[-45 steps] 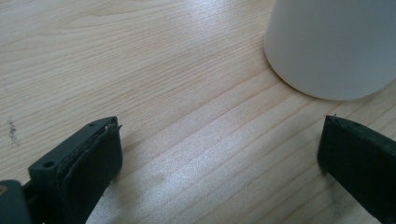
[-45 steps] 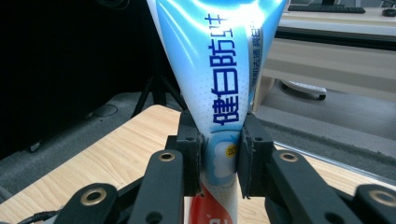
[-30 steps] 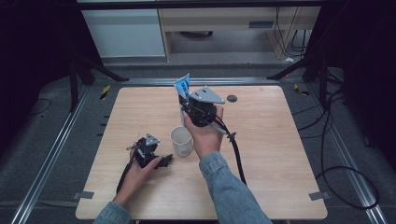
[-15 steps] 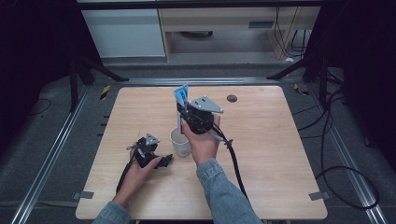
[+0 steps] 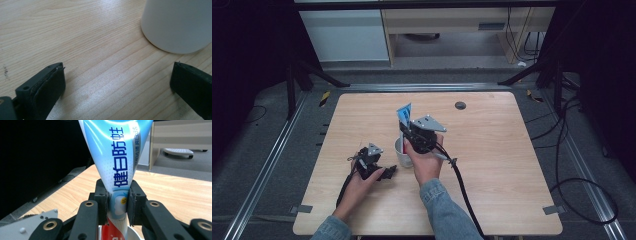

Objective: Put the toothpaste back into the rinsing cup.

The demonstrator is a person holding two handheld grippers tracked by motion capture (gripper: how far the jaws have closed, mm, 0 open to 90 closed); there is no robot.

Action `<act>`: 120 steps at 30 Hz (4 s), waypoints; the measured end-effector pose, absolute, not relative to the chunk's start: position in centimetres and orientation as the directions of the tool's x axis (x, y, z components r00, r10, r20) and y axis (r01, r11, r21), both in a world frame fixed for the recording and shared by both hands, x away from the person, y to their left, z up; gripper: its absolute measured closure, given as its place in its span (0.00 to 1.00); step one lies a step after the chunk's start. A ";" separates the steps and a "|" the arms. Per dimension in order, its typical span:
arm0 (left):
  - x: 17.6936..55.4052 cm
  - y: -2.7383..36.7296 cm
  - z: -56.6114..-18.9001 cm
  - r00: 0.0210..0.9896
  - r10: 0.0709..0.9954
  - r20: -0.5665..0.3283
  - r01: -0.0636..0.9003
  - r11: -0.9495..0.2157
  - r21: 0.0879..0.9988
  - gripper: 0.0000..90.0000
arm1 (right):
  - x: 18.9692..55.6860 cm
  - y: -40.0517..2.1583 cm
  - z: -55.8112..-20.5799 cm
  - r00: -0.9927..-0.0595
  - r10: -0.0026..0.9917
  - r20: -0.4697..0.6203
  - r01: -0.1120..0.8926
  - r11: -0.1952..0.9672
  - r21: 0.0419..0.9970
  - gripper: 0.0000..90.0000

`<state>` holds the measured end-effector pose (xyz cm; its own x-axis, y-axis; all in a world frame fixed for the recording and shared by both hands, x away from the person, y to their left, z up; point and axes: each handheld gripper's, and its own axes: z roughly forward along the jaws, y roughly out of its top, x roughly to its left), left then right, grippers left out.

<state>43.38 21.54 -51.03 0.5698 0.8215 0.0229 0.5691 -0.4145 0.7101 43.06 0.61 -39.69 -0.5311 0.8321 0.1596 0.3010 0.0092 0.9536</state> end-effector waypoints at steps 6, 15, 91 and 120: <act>43.4 21.5 -51.0 0.568 0.823 0.022 0.569 -0.412 0.712 0.00 | 43.1 0.6 -40.7 -0.525 0.833 0.173 0.318 0.004 0.948 0.82; 43.4 21.5 -51.0 0.566 0.824 0.021 0.570 -0.409 0.713 0.00 | 43.3 0.5 -42.0 -0.512 0.839 0.186 0.341 0.000 0.940 0.82; 43.4 21.6 -51.0 0.570 0.821 0.024 0.570 -0.416 0.708 0.00 | 44.2 -1.1 -42.9 -0.504 0.832 0.230 0.390 -0.018 0.921 0.77; 43.4 21.6 -51.0 0.570 0.822 0.024 0.570 -0.416 0.708 0.00 | 44.2 -1.5 -43.1 -0.503 0.833 0.232 0.394 -0.018 0.919 0.69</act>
